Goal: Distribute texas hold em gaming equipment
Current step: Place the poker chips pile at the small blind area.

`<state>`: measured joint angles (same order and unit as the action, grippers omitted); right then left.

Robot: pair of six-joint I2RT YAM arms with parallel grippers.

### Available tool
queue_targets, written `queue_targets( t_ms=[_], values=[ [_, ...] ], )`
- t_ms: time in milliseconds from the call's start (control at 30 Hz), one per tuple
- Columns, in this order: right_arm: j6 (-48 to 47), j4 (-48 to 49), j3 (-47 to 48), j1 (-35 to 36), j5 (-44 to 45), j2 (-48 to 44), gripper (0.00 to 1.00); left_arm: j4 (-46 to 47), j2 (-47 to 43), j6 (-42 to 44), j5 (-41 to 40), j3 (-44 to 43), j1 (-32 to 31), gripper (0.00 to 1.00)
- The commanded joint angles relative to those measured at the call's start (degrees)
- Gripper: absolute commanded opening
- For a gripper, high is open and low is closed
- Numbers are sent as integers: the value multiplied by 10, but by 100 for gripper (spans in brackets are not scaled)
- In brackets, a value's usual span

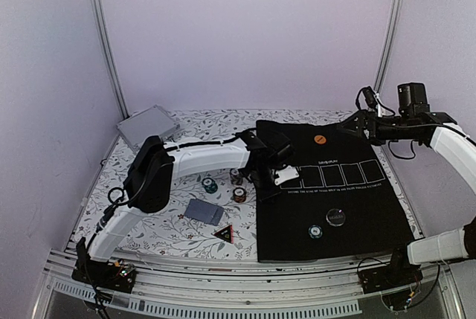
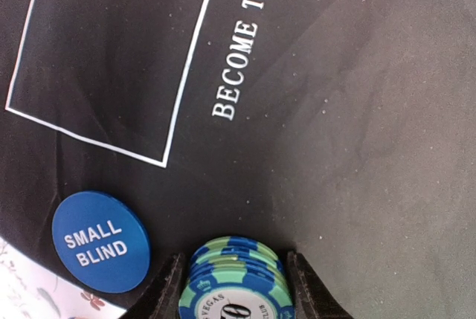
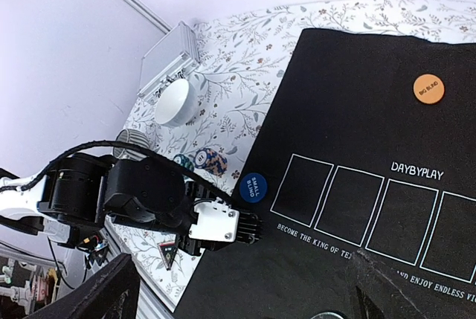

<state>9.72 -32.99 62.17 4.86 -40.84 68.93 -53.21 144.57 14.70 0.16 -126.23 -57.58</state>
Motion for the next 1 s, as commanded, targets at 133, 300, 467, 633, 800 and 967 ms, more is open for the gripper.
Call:
queue_targets(
  t_ms=[133, 300, 467, 633, 800, 967],
  values=[
    [4, 15, -11, 2, -14, -18, 99, 30, -1, -7, 13, 39, -5, 25],
    [6, 15, -10, 1, -7, -10, 99, 49, -27, 0, -2, 59, 0, 51],
    [8, 10, -12, 1, 18, -12, 99, 53, -40, 13, -6, 66, 1, 60],
    [7, 5, -14, 1, 31, -6, 99, 65, -61, 18, -5, 56, 0, 62],
    [7, 2, -12, 1, 39, 6, 99, 93, -124, 23, 20, 59, -8, 72],
    [10, 1, 5, 1, 37, 18, 99, 136, -220, -5, 25, 102, -8, 80]
  ],
)
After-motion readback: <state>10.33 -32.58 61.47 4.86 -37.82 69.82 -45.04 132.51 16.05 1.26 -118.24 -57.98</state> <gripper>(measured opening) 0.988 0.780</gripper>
